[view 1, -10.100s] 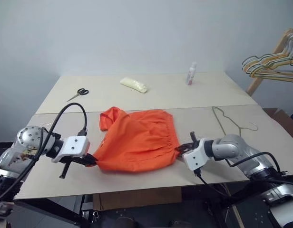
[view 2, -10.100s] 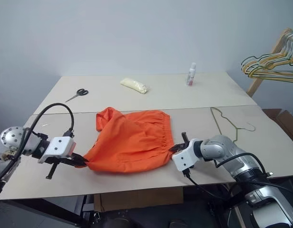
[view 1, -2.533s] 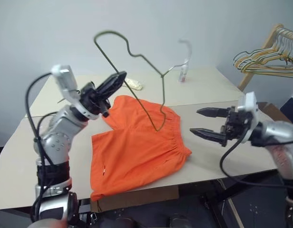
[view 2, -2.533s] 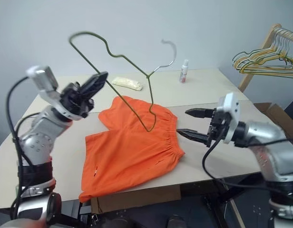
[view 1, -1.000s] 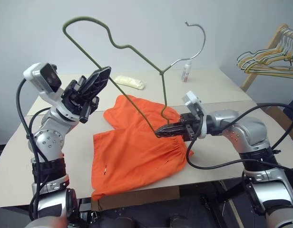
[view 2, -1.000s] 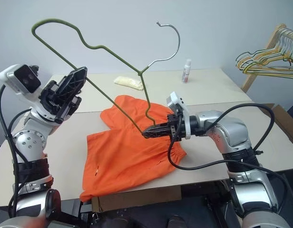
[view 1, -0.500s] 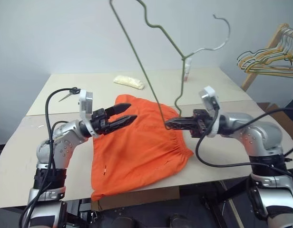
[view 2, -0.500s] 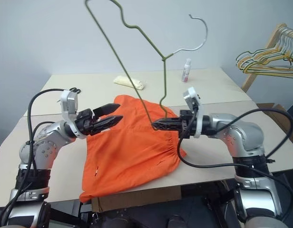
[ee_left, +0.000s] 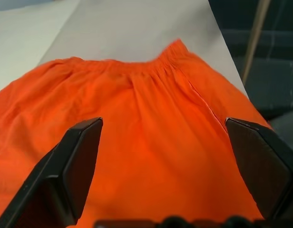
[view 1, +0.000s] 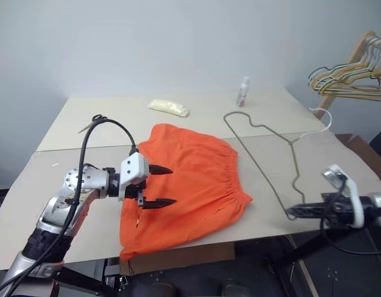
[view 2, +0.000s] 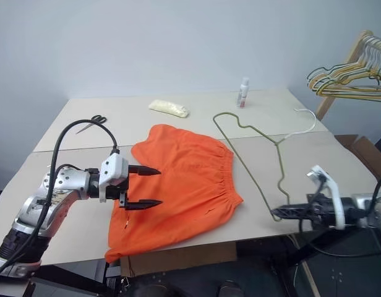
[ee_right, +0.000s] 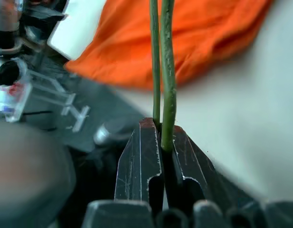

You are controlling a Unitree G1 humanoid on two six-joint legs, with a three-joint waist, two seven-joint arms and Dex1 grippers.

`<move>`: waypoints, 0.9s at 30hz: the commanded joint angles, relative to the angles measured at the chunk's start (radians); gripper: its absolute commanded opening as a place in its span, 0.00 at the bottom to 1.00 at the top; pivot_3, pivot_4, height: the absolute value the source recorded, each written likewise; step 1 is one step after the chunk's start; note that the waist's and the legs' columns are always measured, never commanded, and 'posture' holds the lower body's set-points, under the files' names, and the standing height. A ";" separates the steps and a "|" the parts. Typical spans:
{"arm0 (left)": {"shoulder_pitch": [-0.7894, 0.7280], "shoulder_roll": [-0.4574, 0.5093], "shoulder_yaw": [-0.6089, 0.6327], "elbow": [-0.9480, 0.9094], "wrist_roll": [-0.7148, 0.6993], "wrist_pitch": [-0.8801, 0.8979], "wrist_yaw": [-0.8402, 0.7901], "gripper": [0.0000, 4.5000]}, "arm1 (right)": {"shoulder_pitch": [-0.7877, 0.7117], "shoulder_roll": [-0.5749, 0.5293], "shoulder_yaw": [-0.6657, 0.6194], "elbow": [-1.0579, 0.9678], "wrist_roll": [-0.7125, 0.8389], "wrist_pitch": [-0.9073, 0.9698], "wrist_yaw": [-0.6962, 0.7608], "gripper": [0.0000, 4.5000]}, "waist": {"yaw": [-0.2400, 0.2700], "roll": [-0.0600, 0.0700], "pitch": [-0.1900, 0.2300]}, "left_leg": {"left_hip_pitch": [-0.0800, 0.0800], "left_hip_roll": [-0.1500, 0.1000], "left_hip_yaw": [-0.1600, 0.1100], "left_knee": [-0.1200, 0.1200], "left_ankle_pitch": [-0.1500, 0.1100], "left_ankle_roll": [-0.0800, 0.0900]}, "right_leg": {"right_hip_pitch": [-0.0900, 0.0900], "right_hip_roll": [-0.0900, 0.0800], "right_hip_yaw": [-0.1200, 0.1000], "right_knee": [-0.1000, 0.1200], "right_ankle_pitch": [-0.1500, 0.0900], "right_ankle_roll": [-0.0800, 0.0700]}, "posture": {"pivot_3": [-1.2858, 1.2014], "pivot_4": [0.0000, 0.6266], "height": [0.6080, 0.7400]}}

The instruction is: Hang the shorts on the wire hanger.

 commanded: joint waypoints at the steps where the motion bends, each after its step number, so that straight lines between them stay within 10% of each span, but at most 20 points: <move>1: 0.002 0.016 -0.027 -0.037 0.055 -0.052 -0.007 0.99 | 0.024 -0.074 0.125 0.093 -0.040 -0.063 0.125 0.00 | -0.001 0.000 0.000 | 0.000 0.001 0.000 0.000 0.000 0.000 | 0.000 0.001 0.000 0.000 0.000 0.000 | 0.56 0.00 1.00; 10: 0.018 0.014 -0.033 -0.113 0.032 -0.013 -0.020 0.99 | -0.154 -0.046 0.398 0.383 -0.159 -0.147 0.125 0.00 | -0.002 0.005 0.000 | 0.000 0.000 0.003 0.006 0.000 0.000 | 0.000 0.001 0.002 0.001 0.001 0.002 | 0.57 0.00 1.00; 27: 0.036 0.014 -0.033 -0.133 0.034 -0.001 -0.010 0.99 | -0.251 -0.017 0.471 0.406 -0.114 -0.142 0.125 0.00 | 0.026 0.005 0.000 | -0.001 0.000 0.002 0.006 0.000 0.001 | 0.000 0.001 0.002 0.001 0.001 0.002 | 0.57 0.00 1.00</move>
